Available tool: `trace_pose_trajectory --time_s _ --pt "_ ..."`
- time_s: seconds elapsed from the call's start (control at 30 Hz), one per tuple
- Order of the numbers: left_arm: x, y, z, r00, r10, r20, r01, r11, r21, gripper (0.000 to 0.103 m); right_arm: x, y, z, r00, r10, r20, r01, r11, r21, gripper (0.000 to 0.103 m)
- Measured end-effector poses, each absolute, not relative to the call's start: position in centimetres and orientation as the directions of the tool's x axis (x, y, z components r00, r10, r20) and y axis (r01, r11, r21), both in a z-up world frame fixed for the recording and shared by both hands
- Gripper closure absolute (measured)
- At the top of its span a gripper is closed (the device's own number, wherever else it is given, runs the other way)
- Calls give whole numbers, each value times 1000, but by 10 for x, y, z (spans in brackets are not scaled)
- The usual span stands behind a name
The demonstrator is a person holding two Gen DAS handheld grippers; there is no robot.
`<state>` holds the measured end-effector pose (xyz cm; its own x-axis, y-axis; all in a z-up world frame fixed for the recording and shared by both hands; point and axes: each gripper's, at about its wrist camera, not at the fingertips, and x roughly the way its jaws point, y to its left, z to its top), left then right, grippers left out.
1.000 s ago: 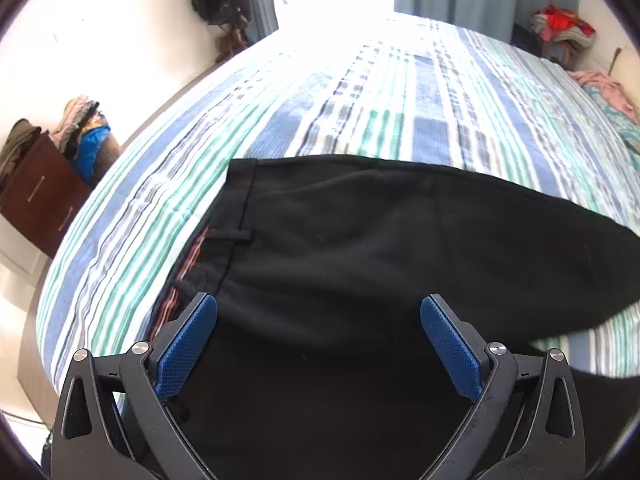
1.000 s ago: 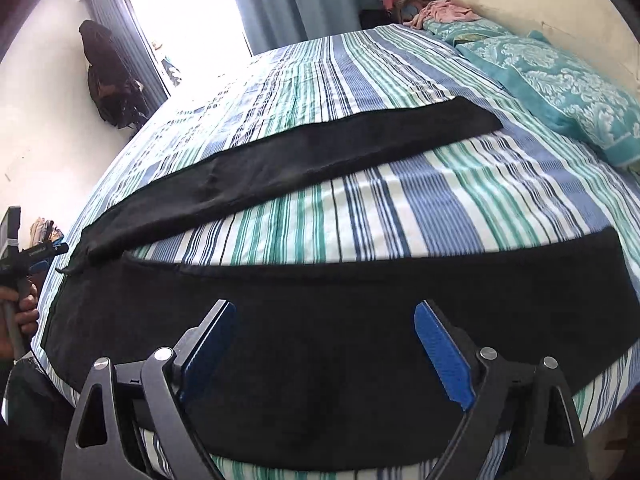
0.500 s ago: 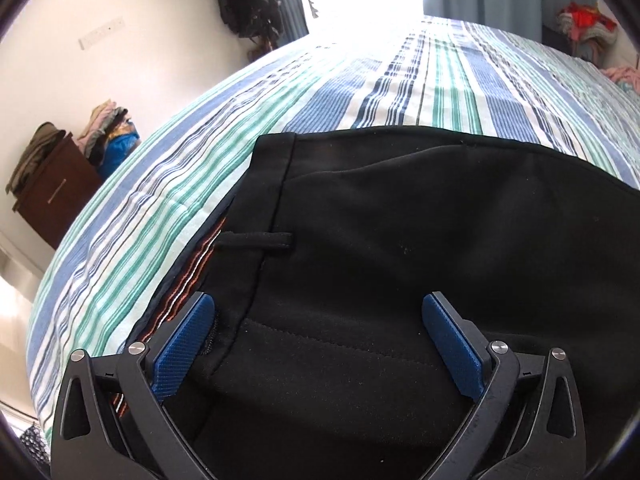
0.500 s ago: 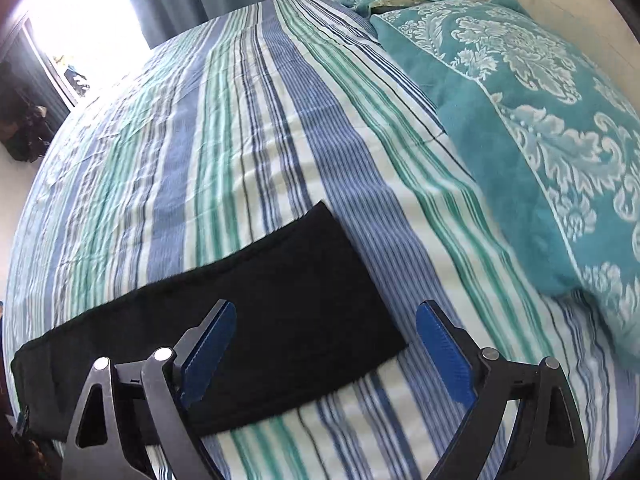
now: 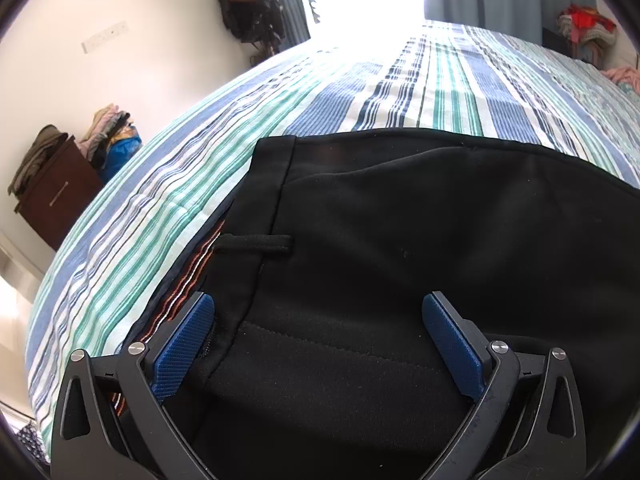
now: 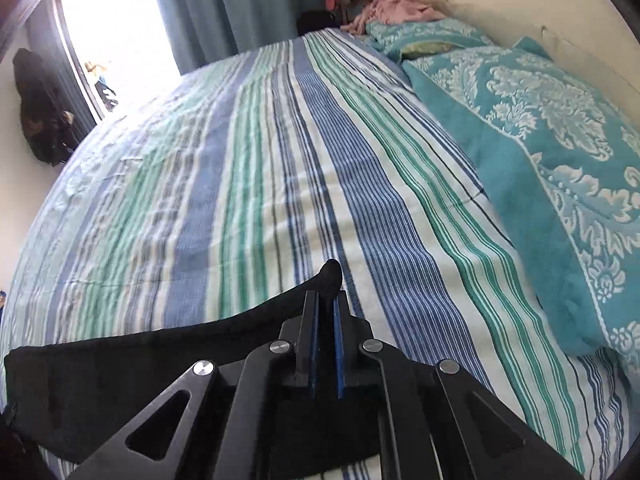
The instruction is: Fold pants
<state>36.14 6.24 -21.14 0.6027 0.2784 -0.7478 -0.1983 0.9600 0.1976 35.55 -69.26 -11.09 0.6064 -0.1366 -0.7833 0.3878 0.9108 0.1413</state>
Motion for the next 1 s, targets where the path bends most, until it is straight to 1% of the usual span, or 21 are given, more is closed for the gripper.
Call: trace_pose_trajectory --time_s 0.07,0.13,0.2,0.27,0.3,0.33,0.37,0.4,0.43,0.47,0.5,0.53,0.6,0.63,0.7,0.77,0.83,0.9,0.97,1.0 --pt "361 61 -211 600 284 -748 -199 958 205 1 307 -663 -78 678 -121 -725 335 929 159 97" --pt "362 60 -210 596 293 -748 -199 956 216 1 250 -638 -53 721 -119 -683 318 932 173 97" --pt "362 59 -209 592 301 -748 -199 953 227 1 187 -618 -41 742 -131 -658 344 916 206 97" --pt "362 58 -208 584 313 -749 -201 950 240 1 126 -602 -46 733 -175 -657 418 878 233 97" --pt "362 57 -207 578 322 -750 -204 947 249 1 98 -596 -54 704 -216 -676 471 855 217 98" --pt "362 56 -206 570 329 -753 -208 944 256 1 74 -592 -66 639 -282 -716 542 825 159 99" --pt "362 56 -205 557 336 -759 -213 942 260 1 54 -591 -83 545 -339 -767 619 779 95 99" --pt "363 56 -203 540 344 -768 -218 939 267 0 30 -594 -99 450 -371 -812 699 713 62 95" --pt "362 55 -199 521 352 -778 -219 936 277 0 6 -597 -111 387 -385 -838 768 638 61 84" --pt "360 54 -194 502 358 -787 -212 934 289 1 -18 -600 -117 370 -376 -850 817 568 104 75" --pt "355 54 -188 488 356 -797 -200 934 295 1 -46 -602 -114 410 -365 -836 842 504 193 58" --pt "347 53 -181 493 337 -802 -194 941 276 1 -69 -600 -106 461 -385 -799 847 461 266 43" --pt "320 51 -164 534 250 -808 -164 968 191 1 -92 -585 -84 516 -459 -724 836 455 307 30" --pt "305 48 -158 551 204 -809 -135 979 155 1 -95 -576 -75 558 -465 -687 811 483 331 28" --pt "279 40 -153 564 137 -814 -73 991 115 1 -90 -557 -65 671 -388 -632 717 555 421 26" --pt "258 31 -153 563 82 -822 -26 996 82 1 -73 -544 -74 785 -201 -586 572 596 563 24" --pt "245 25 -159 551 38 -833 10 999 52 1 -51 -535 -94 838 -26 -545 467 550 692 24" --pt "243 18 -169 528 11 -849 43 998 40 1 -30 -529 -118 846 79 -527 436 463 771 24" --pt "248 16 -181 498 -17 -867 48 999 9 1 -10 -529 -140 840 119 -530 443 414 795 24" --pt "250 17 -186 491 -29 -871 41 999 -11 1 -1 -532 -150 823 120 -554 472 398 787 24"
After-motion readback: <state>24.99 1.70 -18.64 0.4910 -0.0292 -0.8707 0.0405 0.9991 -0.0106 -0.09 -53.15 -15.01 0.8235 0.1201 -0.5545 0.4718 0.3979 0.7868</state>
